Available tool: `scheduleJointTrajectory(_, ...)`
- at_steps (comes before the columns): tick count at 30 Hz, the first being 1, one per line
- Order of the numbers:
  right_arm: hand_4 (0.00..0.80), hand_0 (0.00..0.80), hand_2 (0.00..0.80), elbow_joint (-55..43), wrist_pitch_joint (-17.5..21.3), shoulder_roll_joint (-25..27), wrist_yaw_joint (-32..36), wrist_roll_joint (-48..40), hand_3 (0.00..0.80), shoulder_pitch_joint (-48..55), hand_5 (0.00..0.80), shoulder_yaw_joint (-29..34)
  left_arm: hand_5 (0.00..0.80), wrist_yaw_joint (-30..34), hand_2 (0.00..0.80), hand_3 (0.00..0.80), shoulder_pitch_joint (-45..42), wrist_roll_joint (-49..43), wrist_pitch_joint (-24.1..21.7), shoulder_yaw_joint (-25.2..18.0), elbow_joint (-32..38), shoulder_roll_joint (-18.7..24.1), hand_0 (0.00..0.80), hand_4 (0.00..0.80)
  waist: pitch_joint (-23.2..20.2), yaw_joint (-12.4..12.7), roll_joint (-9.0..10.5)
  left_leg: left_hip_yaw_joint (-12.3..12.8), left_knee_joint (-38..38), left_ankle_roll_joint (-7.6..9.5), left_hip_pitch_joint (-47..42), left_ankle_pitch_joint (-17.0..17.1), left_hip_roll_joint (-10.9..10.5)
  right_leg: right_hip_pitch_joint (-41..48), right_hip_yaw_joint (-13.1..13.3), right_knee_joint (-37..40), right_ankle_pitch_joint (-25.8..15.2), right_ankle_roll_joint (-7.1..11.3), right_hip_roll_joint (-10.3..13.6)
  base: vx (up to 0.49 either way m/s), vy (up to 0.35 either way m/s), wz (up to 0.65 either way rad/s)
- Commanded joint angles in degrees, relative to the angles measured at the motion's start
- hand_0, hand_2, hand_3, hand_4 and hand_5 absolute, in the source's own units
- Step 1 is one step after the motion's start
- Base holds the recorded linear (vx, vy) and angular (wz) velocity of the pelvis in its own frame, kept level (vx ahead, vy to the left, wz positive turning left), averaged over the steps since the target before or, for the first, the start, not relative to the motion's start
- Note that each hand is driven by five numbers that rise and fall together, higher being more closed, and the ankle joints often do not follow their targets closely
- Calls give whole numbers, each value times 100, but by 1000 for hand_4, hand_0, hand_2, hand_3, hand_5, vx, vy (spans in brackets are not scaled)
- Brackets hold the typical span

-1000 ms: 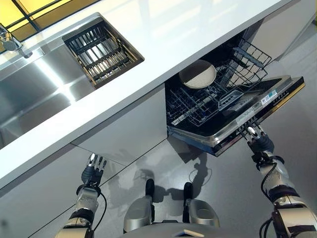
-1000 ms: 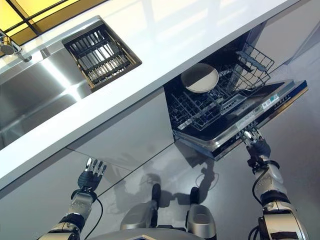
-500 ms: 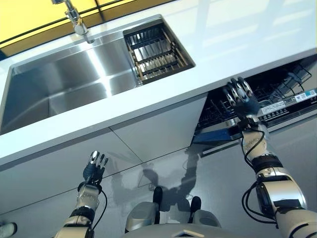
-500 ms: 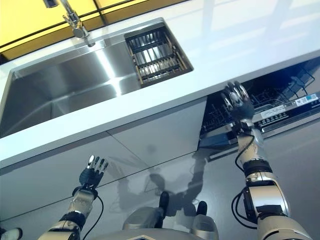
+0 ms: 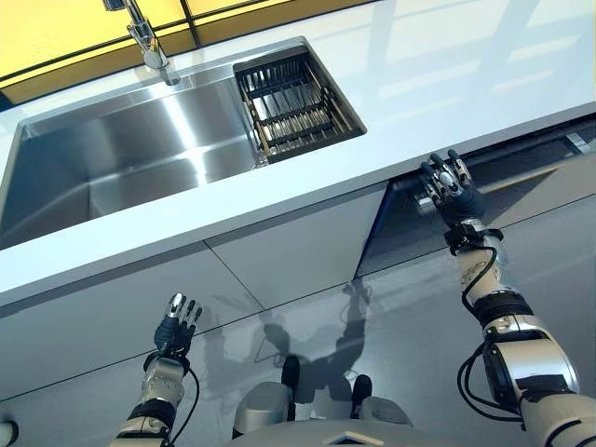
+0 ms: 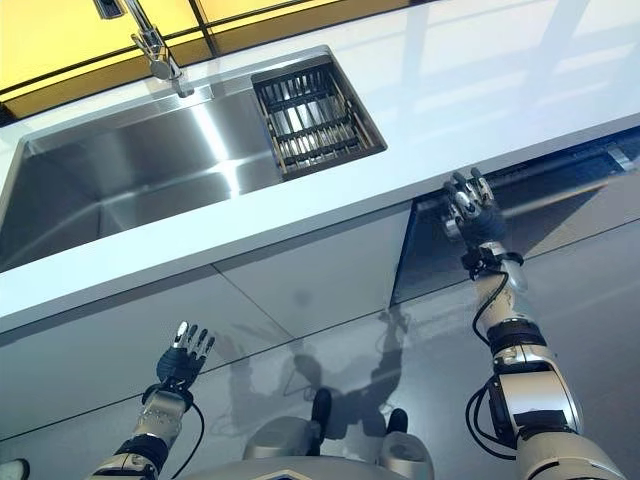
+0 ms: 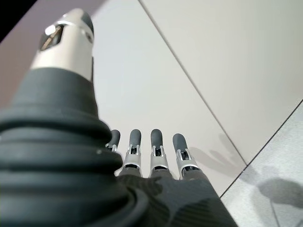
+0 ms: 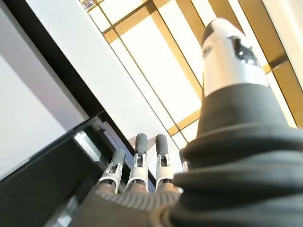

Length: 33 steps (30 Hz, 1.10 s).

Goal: Take plates into dishwasher

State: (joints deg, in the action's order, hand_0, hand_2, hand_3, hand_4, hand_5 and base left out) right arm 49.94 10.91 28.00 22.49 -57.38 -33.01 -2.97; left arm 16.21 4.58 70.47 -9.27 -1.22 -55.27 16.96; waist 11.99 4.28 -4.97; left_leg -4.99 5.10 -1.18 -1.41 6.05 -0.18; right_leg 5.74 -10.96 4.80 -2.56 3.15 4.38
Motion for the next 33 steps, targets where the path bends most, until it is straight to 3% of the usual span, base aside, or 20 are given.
scheduleJointTrajectory(1, 0, 0, 0, -581, 452, 20, -278, 250, 0, -230, 0, -5, 0, -31, 0, 0, 292, -317, -114, 160, -36, 202, 0, 0, -323, 289, 303, 228, -73, 296, -318, -485, -365, -216, 349, -641, 185, 24, 45, 0, 0, 0)
scheduleJointTrajectory(4, 0, 0, 0, -606, 721, -116, -394, 212, 0, 211, 0, 97, 0, -44, 0, 0, 245, -362, -121, 110, -25, 171, 0, 0, -321, 231, 345, 257, -69, 308, -373, -515, -338, -183, 405, -655, 193, 23, 16, 0, 0, 0)
scheduleJointTrajectory(10, 0, 0, 0, -405, 721, -360, 208, -29, 0, 914, 0, 390, 0, -27, 0, 0, 183, -461, -122, 21, -81, 148, 0, 0, -335, 134, 383, 337, -56, 329, -477, -577, -310, -100, 507, -615, 187, 28, -20, -2, 8, -4)
scheduleJointTrajectory(13, 0, 0, 0, -198, 737, -420, 71, 597, 0, 1229, 0, 335, 0, -97, 0, 0, 186, -495, -148, -10, -121, 108, 0, 0, -358, 81, 408, 364, -37, 329, -516, -589, -308, -51, 569, -550, 163, 34, -40, -8, 30, -11)
scheduleJointTrajectory(15, 0, 0, 0, 115, 761, -464, -620, 2045, 0, 1637, 0, 51, 0, -157, 0, 0, 172, -555, -189, -38, -215, 47, 0, 0, -397, 24, 442, 400, -10, 315, -550, -581, -296, -20, 626, -509, 140, 50, -53, -1, 56, -6)
scheduleJointTrajectory(19, 0, 0, 0, 573, 390, -625, -1319, 3480, 0, 2152, 0, -552, 0, -238, 0, 0, 156, -628, -307, 30, -453, -8, 0, 0, -430, -32, 514, 439, -10, 305, -565, -565, -288, -6, 663, -499, 113, 70, -61, 1, 28, -4)
scheduleJointTrajectory(23, 0, 0, 0, 1283, -33, -918, -1711, 4181, 0, 2250, 0, -897, 0, -204, 0, 0, 192, -798, -298, 78, -774, -73, 0, 0, -457, -9, 550, 427, -10, 315, -606, -563, -311, 61, 662, -427, 60, 60, -61, 28, 40, -7)
scheduleJointTrajectory(27, 0, 0, 0, 1712, -408, -1145, -1744, 4090, 0, 2267, 0, -974, 0, -114, 0, 0, 221, -1016, -201, 179, -1076, -176, 0, 0, -514, 28, 536, 431, -10, 308, -624, -551, -325, 131, 650, -338, 19, 43, -50, 40, 59, -1)
scheduleJointTrajectory(33, 0, 0, 0, 1939, -477, -1335, -1973, 4003, 0, 2438, 0, -791, 0, 121, 0, 0, 128, -1204, 9, 247, -1366, -353, 0, 0, -609, 6, 501, 503, -10, 288, -653, -551, -327, 189, 616, -310, 29, 45, -30, 41, 60, 1)
